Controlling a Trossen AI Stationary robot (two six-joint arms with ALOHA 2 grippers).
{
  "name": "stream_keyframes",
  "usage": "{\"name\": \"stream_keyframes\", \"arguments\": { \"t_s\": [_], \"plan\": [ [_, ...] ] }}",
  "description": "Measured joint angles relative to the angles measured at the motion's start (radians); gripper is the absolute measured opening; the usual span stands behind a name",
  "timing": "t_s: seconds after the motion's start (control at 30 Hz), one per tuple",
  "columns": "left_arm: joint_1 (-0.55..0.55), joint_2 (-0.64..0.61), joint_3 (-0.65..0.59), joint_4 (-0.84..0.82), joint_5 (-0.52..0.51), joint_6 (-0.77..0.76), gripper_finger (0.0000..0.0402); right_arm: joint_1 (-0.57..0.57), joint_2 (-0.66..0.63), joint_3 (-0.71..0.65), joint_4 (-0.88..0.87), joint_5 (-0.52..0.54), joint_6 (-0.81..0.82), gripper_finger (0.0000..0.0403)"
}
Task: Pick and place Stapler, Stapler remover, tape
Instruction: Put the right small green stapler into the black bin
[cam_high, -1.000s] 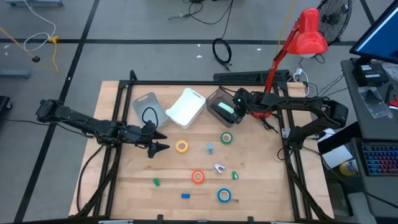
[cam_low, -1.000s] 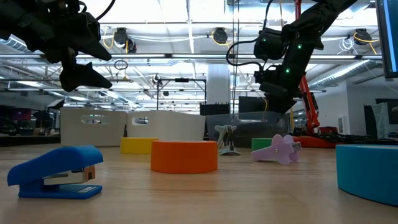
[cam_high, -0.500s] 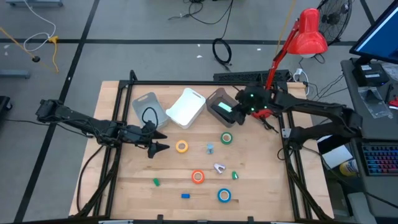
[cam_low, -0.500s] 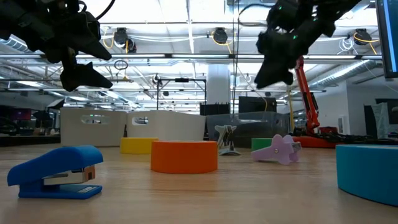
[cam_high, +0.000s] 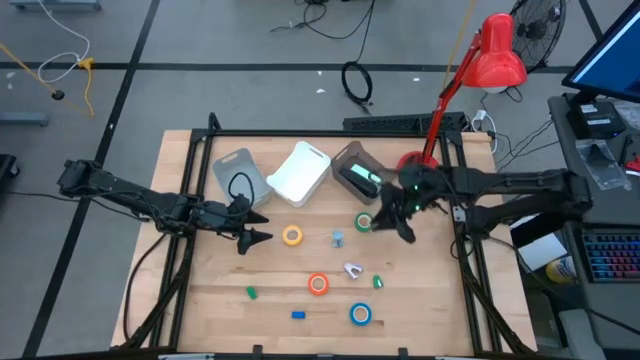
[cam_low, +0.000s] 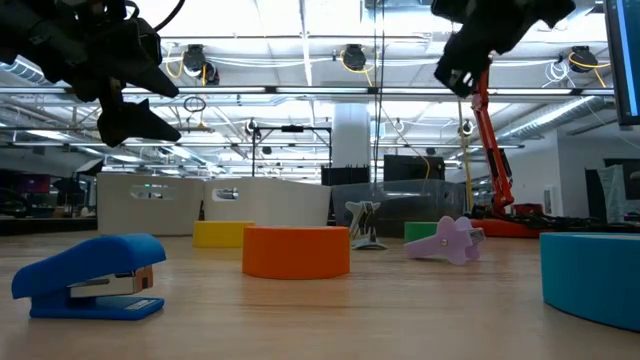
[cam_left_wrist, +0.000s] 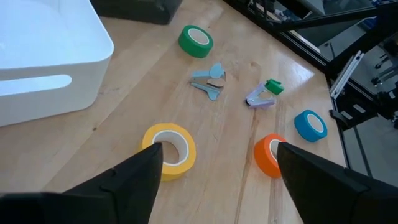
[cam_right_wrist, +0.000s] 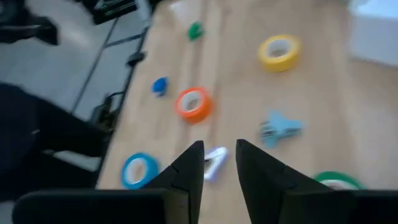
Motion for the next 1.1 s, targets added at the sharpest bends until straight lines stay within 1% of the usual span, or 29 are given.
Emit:
{"name": "stream_keyframes", "arguments": {
  "t_s": [0.1,0.27,0.43,0.53,0.7,0.77,0.9,1.1],
  "plan": [
    [0.0,0.0,0.0,0.0,0.0,0.0,0.0325,0.079,0.004,0.0,0.002,0.002,0.06,0.0082],
    [0.0,0.0,0.0,0.0,0.0,0.0,0.0322,0.191,0.006,0.0,-0.015,0.004,0.226,0.0077],
    [0.0,0.0,0.0,0.0,0.0,0.018,0.0314,0.27,0.006,0.0,-0.037,0.01,0.441,0.0073],
    [0.0,0.0,0.0,0.0,0.0,0.026,0.031,0.307,0.006,-0.005,-0.059,0.053,0.599,0.0073],
    [0.0,0.0,0.0,0.0,0.0,0.05,0.0316,0.343,0.006,-0.069,-0.048,0.06,0.857,0.0073],
    [0.0,0.0,0.0,0.0,0.0,0.051,0.032,0.353,0.006,-0.105,-0.032,0.06,0.937,0.0073],
    [0.0,0.0,0.0,0.0,0.0,0.055,0.0325,0.378,0.007,-0.17,0.028,0.055,0.98,0.0078],
    [0.0,0.0,0.0,0.0,0.0,0.068,0.0322,0.391,0.006,-0.253,0.147,0.053,1.137,0.0084]
  ]
}}
